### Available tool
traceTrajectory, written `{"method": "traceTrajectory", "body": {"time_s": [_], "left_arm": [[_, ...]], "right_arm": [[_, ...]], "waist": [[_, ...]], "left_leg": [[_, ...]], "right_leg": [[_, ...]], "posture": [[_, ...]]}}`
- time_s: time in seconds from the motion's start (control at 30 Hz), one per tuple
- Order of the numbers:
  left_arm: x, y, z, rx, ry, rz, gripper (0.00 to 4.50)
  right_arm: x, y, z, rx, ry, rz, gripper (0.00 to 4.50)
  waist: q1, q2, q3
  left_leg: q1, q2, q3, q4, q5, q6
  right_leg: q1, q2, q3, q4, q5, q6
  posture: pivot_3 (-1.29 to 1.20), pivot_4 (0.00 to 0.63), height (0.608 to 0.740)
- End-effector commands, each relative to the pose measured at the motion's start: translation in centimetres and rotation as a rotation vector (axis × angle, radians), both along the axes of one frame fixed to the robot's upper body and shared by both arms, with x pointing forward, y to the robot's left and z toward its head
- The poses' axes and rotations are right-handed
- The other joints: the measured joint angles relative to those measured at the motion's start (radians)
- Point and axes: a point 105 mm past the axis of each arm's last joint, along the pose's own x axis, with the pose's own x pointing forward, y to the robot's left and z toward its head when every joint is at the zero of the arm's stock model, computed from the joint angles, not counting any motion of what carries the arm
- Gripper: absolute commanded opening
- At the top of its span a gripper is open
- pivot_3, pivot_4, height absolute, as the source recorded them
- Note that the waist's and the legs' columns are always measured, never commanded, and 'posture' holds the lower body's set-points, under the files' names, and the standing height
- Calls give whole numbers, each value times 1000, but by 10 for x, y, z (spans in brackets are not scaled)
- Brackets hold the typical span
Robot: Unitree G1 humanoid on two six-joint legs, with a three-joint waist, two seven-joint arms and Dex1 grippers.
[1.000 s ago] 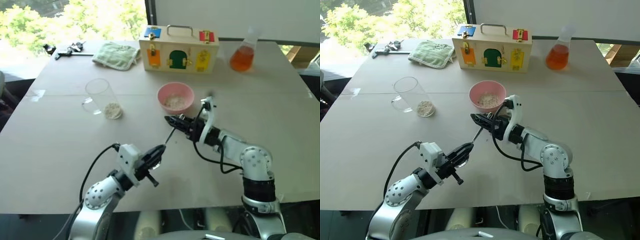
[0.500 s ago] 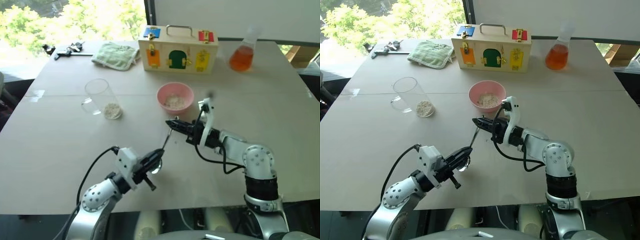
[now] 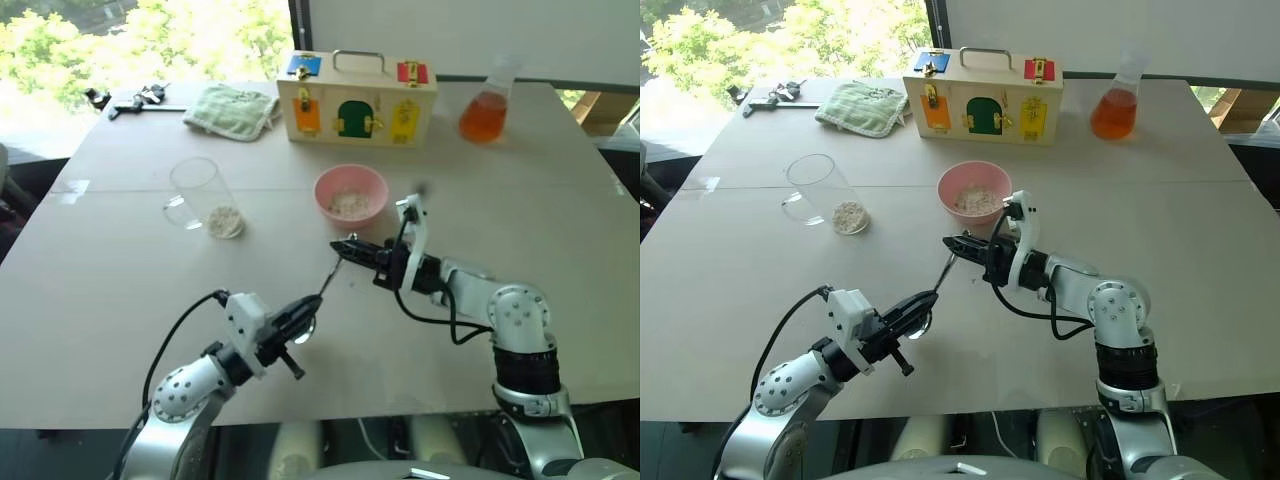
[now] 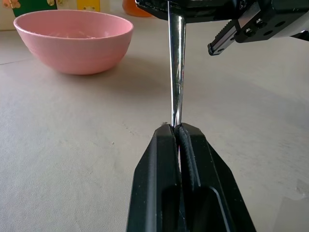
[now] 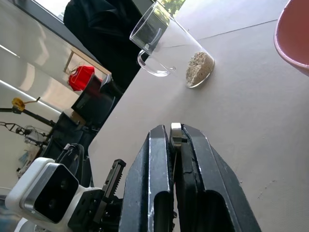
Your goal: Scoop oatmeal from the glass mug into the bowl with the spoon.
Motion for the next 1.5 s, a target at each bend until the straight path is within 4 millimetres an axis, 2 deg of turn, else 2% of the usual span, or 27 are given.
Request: {"method": "traceTrajectory", "body": {"time_s": [0.03, 0.17, 0.23, 0.27, 0.33, 0.43, 0.53, 0.6, 0.7, 0.83, 0.97, 1.07, 1.2, 1.5], "left_arm": [[5, 15, 14, -12, -58, 76, 0], [7, 19, 16, -18, -55, 110, 1460], [9, 25, 18, 7, -75, 149, 2336], [10, 27, 19, 11, -76, 157, 2944], [8, 37, 31, -26, -68, 152, 3840], [13, 61, 57, -25, -128, 213, 3840], [24, 98, 85, -37, -220, 389, 3840], [30, 121, 96, -31, -260, 524, 3840], [36, 148, 101, -22, -289, 688, 3840], [40, 162, 100, 18, -304, 774, 3840], [49, 188, 95, 32, -290, 901, 3840], [59, 194, 87, 64, -259, 909, 3840], [70, 191, 77, 83, -210, 871, 3840], [93, 203, 67, 137, -185, 868, 3840]], "right_arm": [[4, -8, 1, -24, -9, -39, 42], [8, -8, 3, -26, -8, -54, 0], [9, -8, 4, -24, -7, -62, 0], [10, -9, 4, -23, -7, -67, 0], [15, -14, 9, -14, -7, -101, 0], [21, -23, 16, 0, -10, -133, 0], [25, -31, 21, 4, -18, -166, 0], [27, -33, 24, 9, -20, -177, 0], [26, -34, 26, 14, -22, -183, 0], [25, -33, 26, 11, -21, -185, 0], [26, -33, 28, 14, -23, -188, 0], [25, -32, 30, 18, -29, -188, 0], [22, -33, 41, 33, -60, -187, 0], [12, -35, 93, 130, -160, -157, 0]], "waist": [[0, 0, 0], [1, 0, 0], [0, 0, 0], [0, 0, 0], [0, 0, 0], [0, 0, 0], [1, 0, 0], [1, 0, 0], [0, 0, 0], [0, 0, 0], [1, 0, 0], [1, 0, 0], [0, 0, 0], [-1, 0, 0]], "left_leg": [[0, 0, 0, 0, 0, 0], [0, 0, 0, 0, 0, 0], [0, 0, 0, 0, 0, 0], [0, 0, 0, 0, 0, 0], [0, 0, 0, 0, 0, 0], [0, 1, 0, 0, 0, -1], [0, 1, -1, 0, 1, -1], [0, 0, 0, 1, 1, -2], [0, -1, 0, 0, 1, -2], [0, -1, 1, 0, 1, -2], [0, -1, 0, 0, 1, -2], [0, -1, 1, 0, 2, -3], [0, -1, 1, 0, 2, -3], [0, 0, 1, 0, 2, -3]], "right_leg": [[0, 0, 0, 0, 0, 0], [0, 0, 0, 0, 0, 0], [0, 0, 0, 0, 0, 0], [0, 0, 0, 0, 0, 0], [0, 0, 0, 0, 0, 0], [0, 0, 0, 1, 0, 0], [0, 0, -1, 1, 0, 0], [0, 0, 0, 1, 0, 0], [0, 0, 0, 0, 0, 0], [0, 0, 0, 0, 0, 0], [0, 0, 0, 1, 0, 0], [0, 1, -1, 1, 0, 0], [0, 0, 0, 0, 0, 0], [-1, 1, 0, 1, 0, 0]], "posture": [[0, 150, 740], [0, 150, 740], [0, 150, 740], [0, 150, 740], [0, 150, 740], [0, 150, 740], [0, 150, 740], [0, 150, 740], [0, 150, 740], [0, 150, 740], [0, 150, 740], [0, 150, 740], [0, 150, 740], [0, 150, 740]]}}
